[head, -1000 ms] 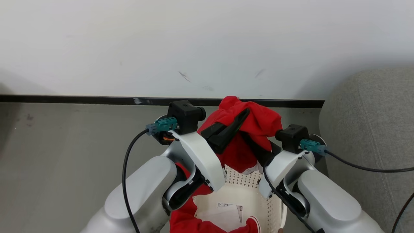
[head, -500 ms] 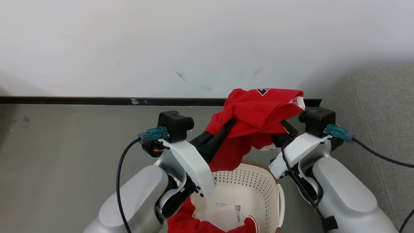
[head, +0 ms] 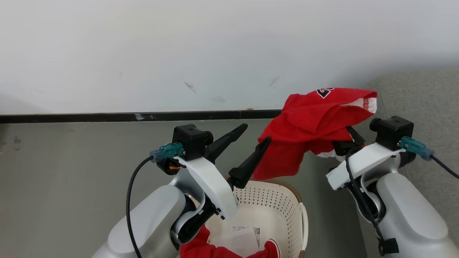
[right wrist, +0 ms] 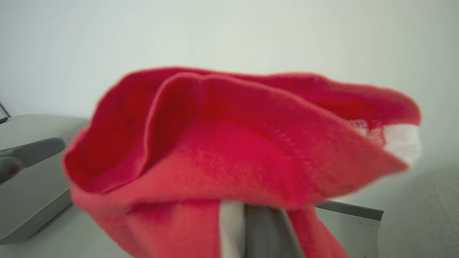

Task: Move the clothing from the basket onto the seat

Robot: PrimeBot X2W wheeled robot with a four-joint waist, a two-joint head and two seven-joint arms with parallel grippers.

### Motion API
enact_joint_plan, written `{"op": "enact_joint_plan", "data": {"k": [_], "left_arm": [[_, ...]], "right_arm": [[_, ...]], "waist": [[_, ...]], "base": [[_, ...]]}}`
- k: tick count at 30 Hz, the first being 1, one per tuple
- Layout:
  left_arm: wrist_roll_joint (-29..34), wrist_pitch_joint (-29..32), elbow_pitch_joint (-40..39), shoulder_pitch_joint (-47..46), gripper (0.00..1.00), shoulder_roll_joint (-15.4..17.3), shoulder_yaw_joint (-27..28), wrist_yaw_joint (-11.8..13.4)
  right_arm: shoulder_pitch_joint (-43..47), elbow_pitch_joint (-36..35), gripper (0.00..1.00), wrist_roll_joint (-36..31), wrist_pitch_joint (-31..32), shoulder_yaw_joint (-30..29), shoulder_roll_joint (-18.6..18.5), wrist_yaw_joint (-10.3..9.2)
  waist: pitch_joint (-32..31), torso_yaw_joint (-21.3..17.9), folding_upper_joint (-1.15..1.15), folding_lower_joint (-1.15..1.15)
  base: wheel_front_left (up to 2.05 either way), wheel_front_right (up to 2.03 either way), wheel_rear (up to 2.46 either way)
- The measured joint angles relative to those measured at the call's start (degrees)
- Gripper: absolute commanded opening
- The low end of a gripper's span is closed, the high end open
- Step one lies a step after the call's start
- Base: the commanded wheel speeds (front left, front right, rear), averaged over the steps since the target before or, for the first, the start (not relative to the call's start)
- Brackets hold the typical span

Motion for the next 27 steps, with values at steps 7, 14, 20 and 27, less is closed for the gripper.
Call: {"op": "enact_joint_plan", "data": {"k": [7, 14, 20, 27], "left_arm": [[2.22, -1.44, -0.08, 0.83, 1.0, 1.58, -0.79, -0.03], [3.59, -2.1, 0.1, 1.04, 1.0, 2.5, -1.59, -0.08], [2.61, -2.29, 0.14, 2.92, 1.0, 2.23, -1.88, -0.53], [2.54, -2.53, -0.21, 3.1, 1.0, 2.14, -1.96, -0.59]], "right_arm": [[1.7, -3.79, 0.0, -1.27, -0.01, -5.27, -0.59, 0.0], [5.32, -7.1, 0.0, -1.99, 0.0, -10.04, -1.04, 0.0], [6.61, -9.93, 0.0, -2.61, 0.0, -12.93, -1.03, 0.0], [9.54, -14.16, 0.0, -3.82, -0.01, -17.19, -0.96, 0.0]], "waist": [[-0.2, -1.53, 0.0, 0.0], [-0.25, -3.6, 0.0, 0.0], [-0.16, -5.33, 0.0, 0.0], [0.22, -8.05, 0.0, 0.0]], "base": [[0.0, 0.0, 0.0], [0.0, 0.0, 0.0], [0.0, 0.0, 0.0], [0.0, 0.0, 0.0]]}}
